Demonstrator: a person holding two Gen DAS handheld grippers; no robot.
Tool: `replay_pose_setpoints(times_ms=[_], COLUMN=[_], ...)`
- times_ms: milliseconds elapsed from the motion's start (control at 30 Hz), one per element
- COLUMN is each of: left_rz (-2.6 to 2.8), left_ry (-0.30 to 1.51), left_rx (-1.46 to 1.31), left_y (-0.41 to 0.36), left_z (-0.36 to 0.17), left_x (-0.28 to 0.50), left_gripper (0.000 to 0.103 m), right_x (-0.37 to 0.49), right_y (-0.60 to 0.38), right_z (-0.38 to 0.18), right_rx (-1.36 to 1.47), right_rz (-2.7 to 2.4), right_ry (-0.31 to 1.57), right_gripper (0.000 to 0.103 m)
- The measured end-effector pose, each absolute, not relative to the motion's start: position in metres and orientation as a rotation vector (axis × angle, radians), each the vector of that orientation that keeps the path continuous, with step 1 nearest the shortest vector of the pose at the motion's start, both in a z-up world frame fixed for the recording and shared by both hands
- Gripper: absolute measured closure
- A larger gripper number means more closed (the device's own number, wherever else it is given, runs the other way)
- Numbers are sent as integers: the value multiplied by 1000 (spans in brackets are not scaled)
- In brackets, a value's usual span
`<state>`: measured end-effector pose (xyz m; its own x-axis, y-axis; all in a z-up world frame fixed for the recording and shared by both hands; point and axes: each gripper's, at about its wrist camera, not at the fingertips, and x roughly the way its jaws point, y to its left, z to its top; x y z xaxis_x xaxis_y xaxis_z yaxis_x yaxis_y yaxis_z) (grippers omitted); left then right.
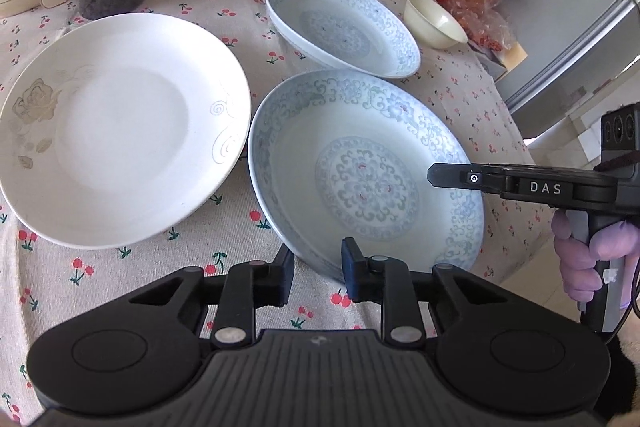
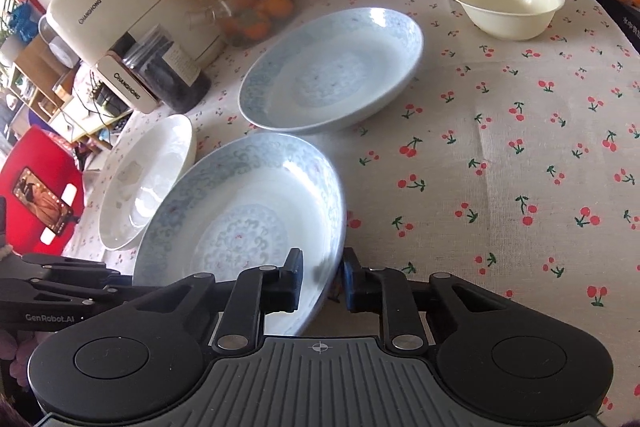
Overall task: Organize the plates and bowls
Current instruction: 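Lift the held blue-patterned plate with both tools and lower it onto the first blue plate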
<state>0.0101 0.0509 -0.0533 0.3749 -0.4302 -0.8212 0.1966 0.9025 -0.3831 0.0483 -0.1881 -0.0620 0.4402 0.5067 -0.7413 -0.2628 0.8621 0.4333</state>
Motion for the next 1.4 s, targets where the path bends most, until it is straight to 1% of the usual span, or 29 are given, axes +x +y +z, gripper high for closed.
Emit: replay_pose_setpoints(times_ms=[600,867,1400], left_rz=[-420,-407,-381], left_ry=[1043,999,975], left_rx=[-244,-250,-275], left_y=[49,46,37], left_z=[-32,-22,-18], left_x=[4,15,54], left_gripper=[80,80,80], right_x=[47,59,100], right_y=[-197,-199,-207], right_z=[-40,-30,-16], right_rx=[302,335,413], right_rz=[469,443,370], right_ry=[973,944,899], right_gripper=[83,83,83])
